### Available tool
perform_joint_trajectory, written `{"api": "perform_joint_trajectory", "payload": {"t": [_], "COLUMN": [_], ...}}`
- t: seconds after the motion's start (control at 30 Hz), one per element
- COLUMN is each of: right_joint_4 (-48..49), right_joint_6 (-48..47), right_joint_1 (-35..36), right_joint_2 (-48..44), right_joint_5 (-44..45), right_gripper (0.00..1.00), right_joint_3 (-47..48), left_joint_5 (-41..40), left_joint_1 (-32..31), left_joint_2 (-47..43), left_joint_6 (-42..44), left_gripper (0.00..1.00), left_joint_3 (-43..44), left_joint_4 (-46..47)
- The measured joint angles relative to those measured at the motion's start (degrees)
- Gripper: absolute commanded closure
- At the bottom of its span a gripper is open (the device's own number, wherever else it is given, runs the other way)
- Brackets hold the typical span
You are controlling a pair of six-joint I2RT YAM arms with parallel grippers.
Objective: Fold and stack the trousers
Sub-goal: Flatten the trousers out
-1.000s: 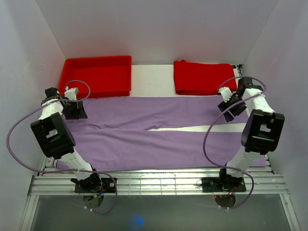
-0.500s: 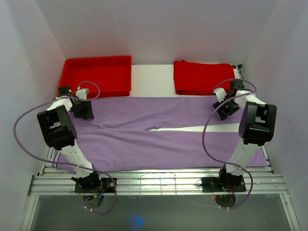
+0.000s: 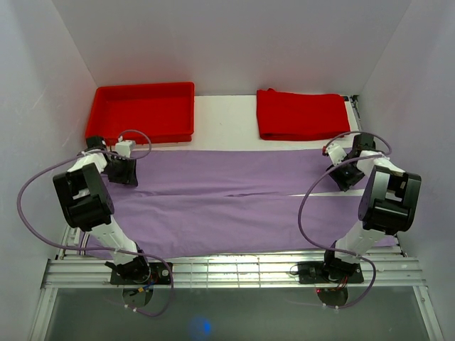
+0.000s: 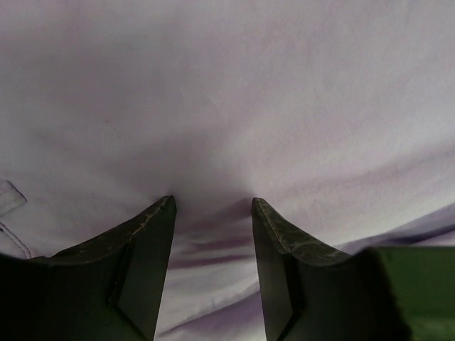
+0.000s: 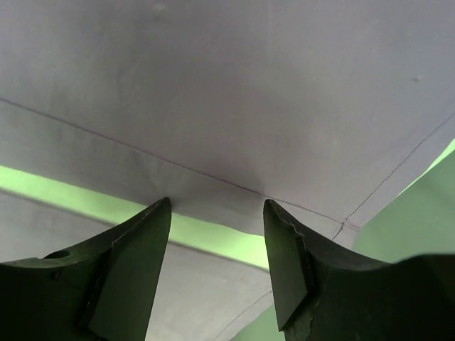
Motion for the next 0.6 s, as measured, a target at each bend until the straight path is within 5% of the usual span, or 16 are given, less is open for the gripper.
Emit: {"api": "perform_joint_trajectory", "payload": {"t": [0.2, 0.6], "right_joint_4": [-10.4, -21.7], "right_joint_6": [-4.1, -12.4], "right_joint_1": [-1.1, -3.4], "right_joint_2": [-0.9, 6.7], "right_joint_5": [-0.1, -4.2], "right_gripper": [0.3, 0.24], "right_joint_3": [0.9, 27.8], "left_joint_5": [3.0, 16.3], "left_joint_1": [1.6, 7.2], "left_joint_2": [-0.3, 1.3], "left_joint_6": [6.8, 19.4], "left_gripper": [0.24, 0.27], "left_joint_3": [3.9, 28.3], "left_joint_4": [-9.4, -11.4]}}
